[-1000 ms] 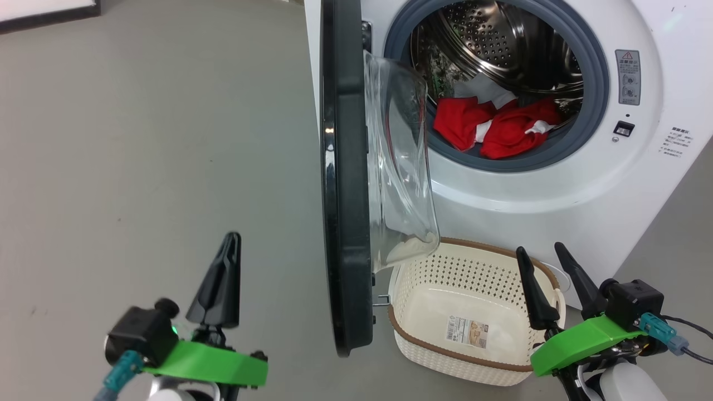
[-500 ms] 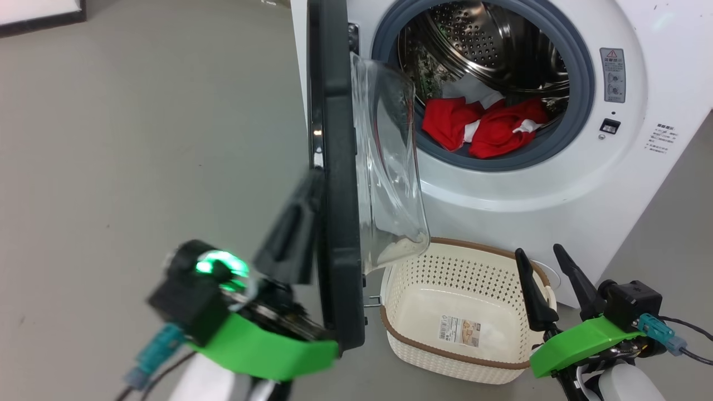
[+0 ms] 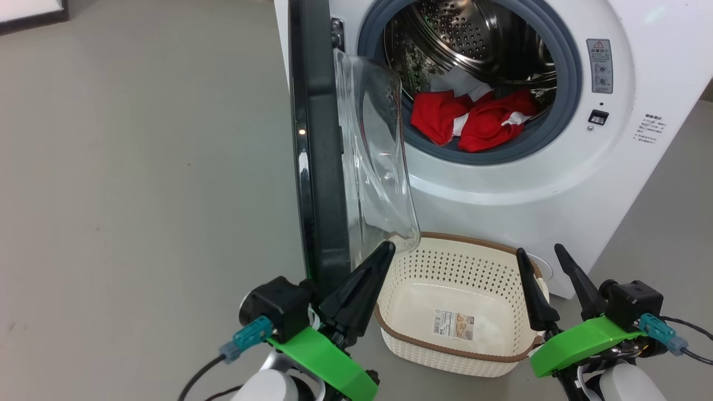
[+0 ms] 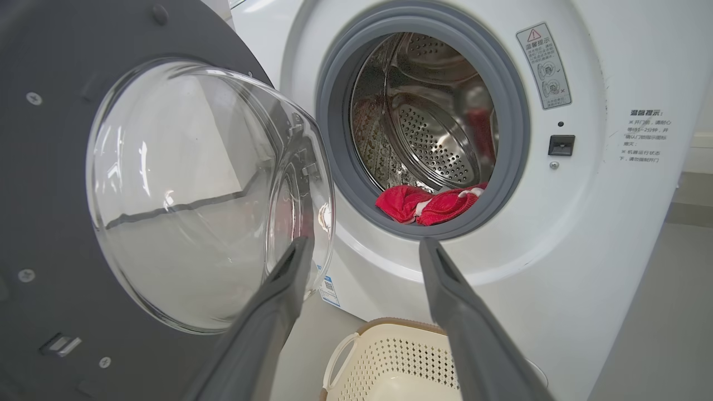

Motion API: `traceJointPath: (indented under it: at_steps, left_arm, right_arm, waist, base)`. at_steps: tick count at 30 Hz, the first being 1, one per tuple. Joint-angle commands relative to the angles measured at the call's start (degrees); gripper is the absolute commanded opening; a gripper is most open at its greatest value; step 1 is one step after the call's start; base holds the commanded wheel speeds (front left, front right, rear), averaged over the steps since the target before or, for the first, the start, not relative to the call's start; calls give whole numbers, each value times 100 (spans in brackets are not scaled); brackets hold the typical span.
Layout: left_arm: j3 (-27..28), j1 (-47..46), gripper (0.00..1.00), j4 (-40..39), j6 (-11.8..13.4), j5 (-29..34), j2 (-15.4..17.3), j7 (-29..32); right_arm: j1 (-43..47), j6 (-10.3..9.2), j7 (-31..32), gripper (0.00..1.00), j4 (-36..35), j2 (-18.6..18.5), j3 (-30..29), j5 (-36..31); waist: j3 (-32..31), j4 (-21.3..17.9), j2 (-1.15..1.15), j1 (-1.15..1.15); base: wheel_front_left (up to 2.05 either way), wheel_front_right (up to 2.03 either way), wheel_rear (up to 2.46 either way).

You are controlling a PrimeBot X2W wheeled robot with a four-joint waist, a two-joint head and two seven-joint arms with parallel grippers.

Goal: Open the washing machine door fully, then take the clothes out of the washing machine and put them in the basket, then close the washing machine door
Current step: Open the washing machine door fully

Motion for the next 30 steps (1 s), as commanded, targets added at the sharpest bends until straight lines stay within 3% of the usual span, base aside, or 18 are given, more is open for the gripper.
traceJointPath:
  at_steps: [1,10,30]
  left_arm:
    - [139,-229,0,-44,31,-26,43,40]
    - [165,-237,0,494,289,-210,57,390]
    - [804,-124,0,795,950,-291,493,171]
  right_arm:
    - [-116,37,-52,100,-133,2,126,3]
    - [-81,37,-52,100,-142,2,142,23]
    - [26,37,-52,100,-149,2,31,-96]
  waist:
    - [5,0,0,0]
    - [-9,44,0,0]
    - [67,126,0,0]
  base:
    - [0,0,0]
    - [0,0,0]
    - [0,0,0]
